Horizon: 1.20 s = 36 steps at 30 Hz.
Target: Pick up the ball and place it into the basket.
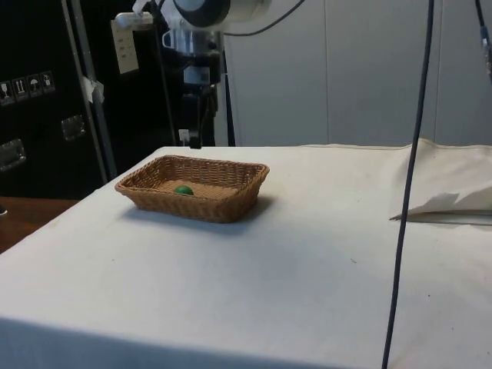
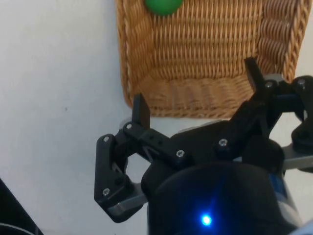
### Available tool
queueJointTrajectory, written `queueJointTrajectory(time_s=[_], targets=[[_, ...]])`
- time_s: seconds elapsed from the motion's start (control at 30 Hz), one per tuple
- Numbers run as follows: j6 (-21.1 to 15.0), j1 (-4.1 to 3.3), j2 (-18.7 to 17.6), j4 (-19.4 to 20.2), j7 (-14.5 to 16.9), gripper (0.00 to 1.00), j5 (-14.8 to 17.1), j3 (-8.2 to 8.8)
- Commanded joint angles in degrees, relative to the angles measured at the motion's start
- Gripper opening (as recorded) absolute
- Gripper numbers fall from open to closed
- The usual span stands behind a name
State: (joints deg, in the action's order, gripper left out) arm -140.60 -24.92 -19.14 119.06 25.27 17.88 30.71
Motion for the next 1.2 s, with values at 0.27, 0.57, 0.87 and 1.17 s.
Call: queueJointTrajectory(time_s=[0.27, 0.57, 0.87, 1.17], targets=[[-0.1, -1.15, 6.1, 5.0, -2.1, 1.0, -5.0, -0.06], [-0.5, -1.49, 9.8, 8.9, -2.2, 1.0, -6.5, -0.86], [-0.7, -1.6, 13.9, 13.3, -2.2, 1.0, -7.7, -1.89], [-0.5, -1.43, 16.6, 16.0, -1.5, 1.0, -8.9, -1.95]])
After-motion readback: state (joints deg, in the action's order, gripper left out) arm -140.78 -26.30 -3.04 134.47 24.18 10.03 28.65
